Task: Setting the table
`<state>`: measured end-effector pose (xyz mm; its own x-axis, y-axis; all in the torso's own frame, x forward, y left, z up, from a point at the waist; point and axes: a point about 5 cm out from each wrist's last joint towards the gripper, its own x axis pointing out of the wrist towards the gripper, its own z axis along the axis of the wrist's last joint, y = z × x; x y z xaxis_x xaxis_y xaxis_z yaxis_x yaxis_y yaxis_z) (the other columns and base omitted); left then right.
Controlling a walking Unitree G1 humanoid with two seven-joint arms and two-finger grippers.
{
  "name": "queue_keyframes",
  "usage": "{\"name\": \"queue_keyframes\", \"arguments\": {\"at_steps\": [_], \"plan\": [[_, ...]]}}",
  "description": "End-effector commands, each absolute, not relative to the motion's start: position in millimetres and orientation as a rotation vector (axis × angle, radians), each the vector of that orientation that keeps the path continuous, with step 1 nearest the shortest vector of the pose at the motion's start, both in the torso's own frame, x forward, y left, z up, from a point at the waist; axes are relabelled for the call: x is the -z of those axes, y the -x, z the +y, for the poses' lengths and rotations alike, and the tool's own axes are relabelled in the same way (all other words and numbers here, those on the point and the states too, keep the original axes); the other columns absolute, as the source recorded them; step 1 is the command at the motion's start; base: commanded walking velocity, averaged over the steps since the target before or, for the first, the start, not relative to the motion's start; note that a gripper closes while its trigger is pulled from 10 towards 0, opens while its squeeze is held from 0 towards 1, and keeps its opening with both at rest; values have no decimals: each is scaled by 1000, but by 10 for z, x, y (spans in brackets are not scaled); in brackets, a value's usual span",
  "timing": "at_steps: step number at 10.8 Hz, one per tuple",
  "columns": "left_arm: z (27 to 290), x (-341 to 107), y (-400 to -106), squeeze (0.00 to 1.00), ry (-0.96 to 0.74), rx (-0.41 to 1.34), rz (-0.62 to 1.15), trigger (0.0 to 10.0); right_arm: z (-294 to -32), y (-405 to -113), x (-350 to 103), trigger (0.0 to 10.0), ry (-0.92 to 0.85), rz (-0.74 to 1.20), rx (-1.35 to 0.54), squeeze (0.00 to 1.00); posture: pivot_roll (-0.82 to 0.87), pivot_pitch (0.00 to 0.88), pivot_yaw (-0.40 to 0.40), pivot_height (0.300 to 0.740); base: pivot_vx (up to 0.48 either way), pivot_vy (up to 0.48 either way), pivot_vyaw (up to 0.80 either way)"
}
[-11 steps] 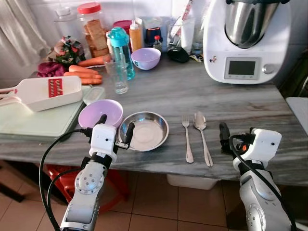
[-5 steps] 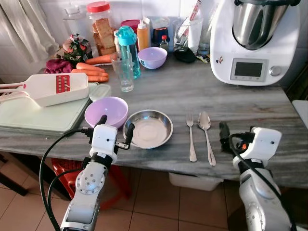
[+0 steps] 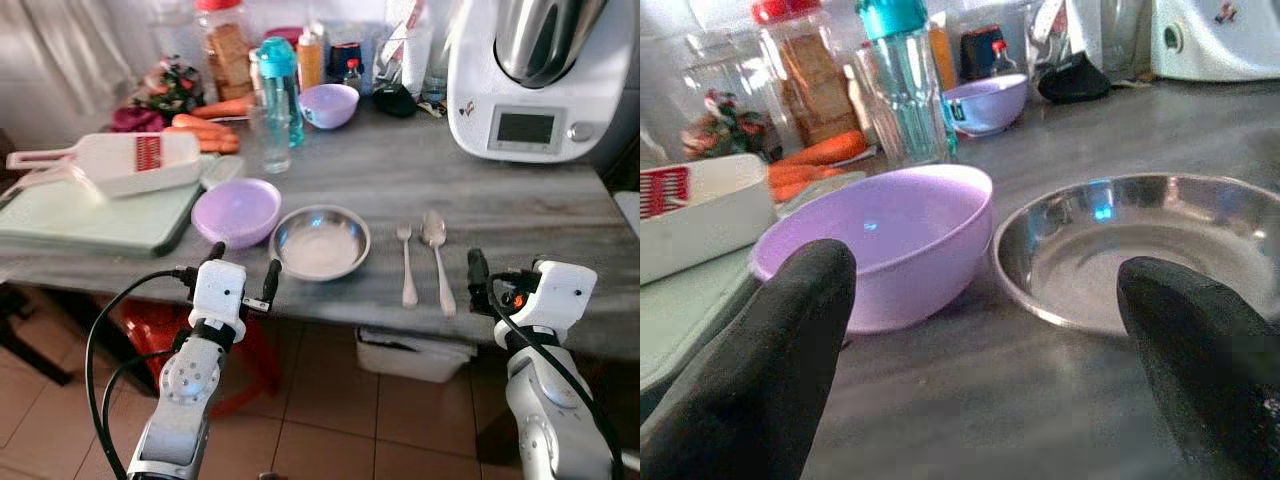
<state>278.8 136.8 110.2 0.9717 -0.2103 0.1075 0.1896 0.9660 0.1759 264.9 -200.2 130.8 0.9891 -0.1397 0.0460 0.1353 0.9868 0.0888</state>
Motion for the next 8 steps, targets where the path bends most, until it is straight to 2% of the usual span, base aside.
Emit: {"name": "queue_keyframes", "arguments": {"at_steps": [1,8], "plan": [[1398,-1080,-2790,0,-174,198,-112,10000,-1986,-2651,-1297,10000,-94,-48,137,0,17,20,82,740,-300,0,0],[1382,-1046,-2781,0,-177,222,-113,10000,-1958,-2673,-1275,10000,-104,-42,135,0,18,13,79,740,-284,0,0]]}}
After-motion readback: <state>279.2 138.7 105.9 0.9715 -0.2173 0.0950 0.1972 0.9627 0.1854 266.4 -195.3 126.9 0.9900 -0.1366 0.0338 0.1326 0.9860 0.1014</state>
